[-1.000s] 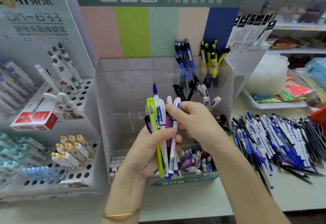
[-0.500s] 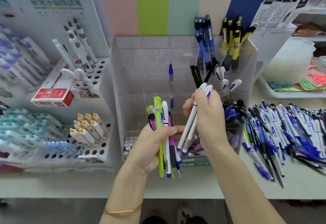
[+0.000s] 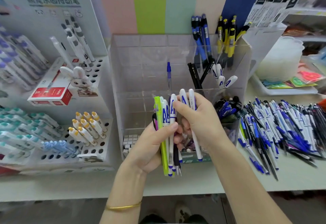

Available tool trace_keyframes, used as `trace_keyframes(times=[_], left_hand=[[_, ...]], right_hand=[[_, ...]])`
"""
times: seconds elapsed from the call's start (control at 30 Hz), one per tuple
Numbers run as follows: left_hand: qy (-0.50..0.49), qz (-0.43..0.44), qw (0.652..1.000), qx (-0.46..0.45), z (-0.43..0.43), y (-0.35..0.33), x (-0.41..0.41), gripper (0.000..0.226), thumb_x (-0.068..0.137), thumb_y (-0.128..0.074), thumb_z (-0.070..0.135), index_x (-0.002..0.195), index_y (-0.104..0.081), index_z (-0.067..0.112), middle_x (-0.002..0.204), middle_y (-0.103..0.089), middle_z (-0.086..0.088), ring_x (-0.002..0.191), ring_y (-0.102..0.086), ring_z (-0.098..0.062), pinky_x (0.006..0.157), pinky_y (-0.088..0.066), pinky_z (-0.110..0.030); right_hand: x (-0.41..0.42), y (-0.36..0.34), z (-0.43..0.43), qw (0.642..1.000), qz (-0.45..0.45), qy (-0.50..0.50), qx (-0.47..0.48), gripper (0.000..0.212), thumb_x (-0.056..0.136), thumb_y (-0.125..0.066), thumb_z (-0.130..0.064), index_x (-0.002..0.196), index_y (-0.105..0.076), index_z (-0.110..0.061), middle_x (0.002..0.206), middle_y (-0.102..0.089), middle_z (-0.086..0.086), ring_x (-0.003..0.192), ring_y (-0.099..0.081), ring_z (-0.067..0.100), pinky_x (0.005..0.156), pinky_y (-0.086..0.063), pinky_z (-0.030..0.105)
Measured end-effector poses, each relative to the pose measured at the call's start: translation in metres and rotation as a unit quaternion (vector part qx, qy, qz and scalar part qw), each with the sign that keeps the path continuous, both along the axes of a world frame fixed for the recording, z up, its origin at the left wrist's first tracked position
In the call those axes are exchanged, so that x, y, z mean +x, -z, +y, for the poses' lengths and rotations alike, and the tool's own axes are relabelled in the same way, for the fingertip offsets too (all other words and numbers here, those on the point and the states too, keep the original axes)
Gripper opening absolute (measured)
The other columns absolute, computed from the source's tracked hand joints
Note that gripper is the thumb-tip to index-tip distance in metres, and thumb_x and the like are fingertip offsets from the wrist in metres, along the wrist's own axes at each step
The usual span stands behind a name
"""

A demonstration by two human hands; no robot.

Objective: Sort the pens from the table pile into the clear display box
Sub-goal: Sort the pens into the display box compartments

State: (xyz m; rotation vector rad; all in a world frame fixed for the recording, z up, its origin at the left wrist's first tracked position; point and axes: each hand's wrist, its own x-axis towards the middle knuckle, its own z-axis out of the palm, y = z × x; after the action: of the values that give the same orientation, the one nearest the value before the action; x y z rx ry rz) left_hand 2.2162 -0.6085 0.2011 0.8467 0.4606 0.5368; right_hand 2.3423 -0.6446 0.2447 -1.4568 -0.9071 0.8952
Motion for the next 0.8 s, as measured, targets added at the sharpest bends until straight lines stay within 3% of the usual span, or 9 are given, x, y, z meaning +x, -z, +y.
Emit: trace_keyframes(times=[0.1, 0.17, 0.27, 0.3, 0.4, 0.5, 0.63, 0.73, 0.8], left_hand=[[-0.004, 0.027, 0.999, -0.037, 0.001, -0.001, 0.003, 0.02, 0.081, -0.065, 0.02, 0.091, -0.06, 0.003, 0.068, -0.059, -0.004, 0.06, -0.054, -0.017, 0.067, -0.049, -0.037], [-0.009, 0.048, 0.998, -0.037, 0.0, -0.004, 0.007, 0.023, 0.081, -0.067, 0.018, 0.096, -0.058, 0.002, 0.067, -0.062, -0.006, 0.058, -0.058, -0.017, 0.062, -0.052, -0.036], [-0.021, 0.083, 0.996, -0.02, -0.002, -0.009, 0.019, 0.012, 0.088, -0.061, 0.005, 0.098, -0.056, 0.0, 0.071, -0.066, -0.013, 0.06, -0.064, -0.022, 0.056, -0.055, -0.034], [-0.022, 0.095, 0.995, -0.012, -0.003, -0.011, 0.025, 0.01, 0.089, -0.057, 0.001, 0.099, -0.057, -0.002, 0.074, -0.067, -0.014, 0.062, -0.065, -0.024, 0.057, -0.056, -0.034], [-0.016, 0.095, 0.995, -0.014, -0.005, -0.017, 0.043, 0.011, 0.091, -0.054, -0.004, 0.1, -0.052, 0.002, 0.071, -0.063, -0.011, 0.061, -0.06, -0.02, 0.053, -0.053, -0.029], [-0.016, 0.099, 0.995, -0.002, -0.003, -0.022, 0.059, 0.012, 0.09, -0.055, -0.004, 0.099, -0.053, 0.004, 0.072, -0.063, -0.008, 0.059, -0.058, -0.017, 0.052, -0.05, -0.027], [-0.008, 0.086, 0.996, 0.014, 0.0, -0.028, 0.074, 0.013, 0.088, -0.056, -0.002, 0.084, -0.064, 0.007, 0.075, -0.063, -0.01, 0.058, -0.057, -0.015, 0.054, -0.051, -0.028], [0.018, 0.079, 0.997, 0.015, 0.001, -0.031, 0.082, 0.026, 0.091, -0.052, -0.001, 0.075, -0.071, 0.009, 0.076, -0.059, -0.012, 0.057, -0.056, -0.016, 0.058, -0.051, -0.03], [0.024, 0.071, 0.997, 0.007, 0.003, -0.031, 0.086, 0.032, 0.092, -0.05, -0.001, 0.073, -0.073, 0.01, 0.078, -0.057, -0.012, 0.056, -0.056, -0.016, 0.057, -0.05, -0.031]], right_hand=[[0.005, 0.002, 0.0, 0.998, 0.045, 0.045, 0.006, 0.018, 0.097, -0.049, -0.012, 0.088, -0.056, 0.001, 0.049, -0.049, 0.001, 0.039, -0.037, 0.013, 0.039, -0.033, 0.025], [0.009, 0.0, 0.0, 0.993, 0.075, 0.087, 0.024, 0.018, 0.098, -0.04, -0.009, 0.086, -0.054, -0.005, 0.057, -0.061, 0.002, 0.046, -0.041, 0.015, 0.042, -0.036, 0.026], [0.019, -0.004, -0.004, 0.982, 0.08, 0.158, 0.064, 0.01, 0.1, -0.038, -0.011, 0.097, -0.048, -0.011, 0.058, -0.062, -0.002, 0.062, -0.053, 0.016, 0.065, -0.049, 0.03], [0.024, -0.006, -0.006, 0.977, 0.101, 0.167, 0.085, 0.008, 0.101, -0.038, -0.012, 0.103, -0.046, -0.011, 0.059, -0.058, -0.002, 0.06, -0.055, 0.016, 0.065, -0.052, 0.032], [0.043, -0.017, -0.011, 0.966, 0.133, 0.173, 0.138, 0.009, 0.101, -0.045, -0.015, 0.092, -0.042, -0.013, 0.059, -0.044, 0.0, 0.042, -0.042, 0.014, 0.039, -0.037, 0.024], [0.07, -0.037, -0.007, 0.947, 0.122, 0.222, 0.2, 0.026, 0.097, -0.051, -0.011, 0.074, -0.041, -0.015, 0.053, -0.04, -0.002, 0.036, -0.029, 0.01, 0.036, -0.022, 0.02], [0.108, -0.061, 0.011, 0.898, -0.015, 0.324, 0.297, 0.024, 0.097, -0.048, -0.02, 0.073, -0.044, -0.017, 0.055, -0.051, -0.005, 0.047, -0.046, 0.015, 0.051, -0.042, 0.028], [0.122, -0.065, 0.025, 0.874, -0.146, 0.344, 0.312, 0.02, 0.095, -0.047, -0.024, 0.077, -0.041, -0.026, 0.063, -0.053, -0.005, 0.059, -0.052, 0.013, 0.065, -0.043, 0.022], [0.126, -0.057, 0.033, 0.871, -0.203, 0.327, 0.304, 0.019, 0.095, -0.045, -0.027, 0.077, -0.04, -0.024, 0.065, -0.053, 0.003, 0.065, -0.054, 0.022, 0.066, -0.046, 0.028]])
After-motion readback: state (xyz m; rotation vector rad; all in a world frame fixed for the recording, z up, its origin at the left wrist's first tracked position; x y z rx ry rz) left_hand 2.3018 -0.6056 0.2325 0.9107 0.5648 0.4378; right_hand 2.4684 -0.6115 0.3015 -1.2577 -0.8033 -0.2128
